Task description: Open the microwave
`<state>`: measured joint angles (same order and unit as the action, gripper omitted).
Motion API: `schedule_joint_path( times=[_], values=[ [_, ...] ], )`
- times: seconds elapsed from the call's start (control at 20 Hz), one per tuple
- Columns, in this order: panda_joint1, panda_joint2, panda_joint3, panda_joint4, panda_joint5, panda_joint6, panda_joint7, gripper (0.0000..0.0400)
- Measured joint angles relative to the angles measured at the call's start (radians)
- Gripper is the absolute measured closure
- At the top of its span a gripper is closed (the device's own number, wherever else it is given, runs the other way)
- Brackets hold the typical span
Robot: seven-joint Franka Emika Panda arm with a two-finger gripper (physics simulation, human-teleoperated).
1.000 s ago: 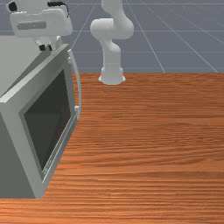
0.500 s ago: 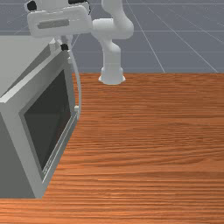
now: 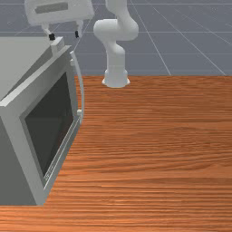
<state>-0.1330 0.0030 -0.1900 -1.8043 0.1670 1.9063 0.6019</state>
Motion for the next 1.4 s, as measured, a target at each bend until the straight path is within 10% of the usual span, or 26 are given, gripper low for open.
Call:
schedule_joint_path(
  times=[1.0, 1.4],
  values=[
    [-0.002, 0.093, -0.004, -0.063, -0.016, 0.136, -0.023, 0.0017],
    [-0.053, 0.193, 0.107, 0.055, -0.027, 0.099, 0.108, 0.0000]
  ],
)
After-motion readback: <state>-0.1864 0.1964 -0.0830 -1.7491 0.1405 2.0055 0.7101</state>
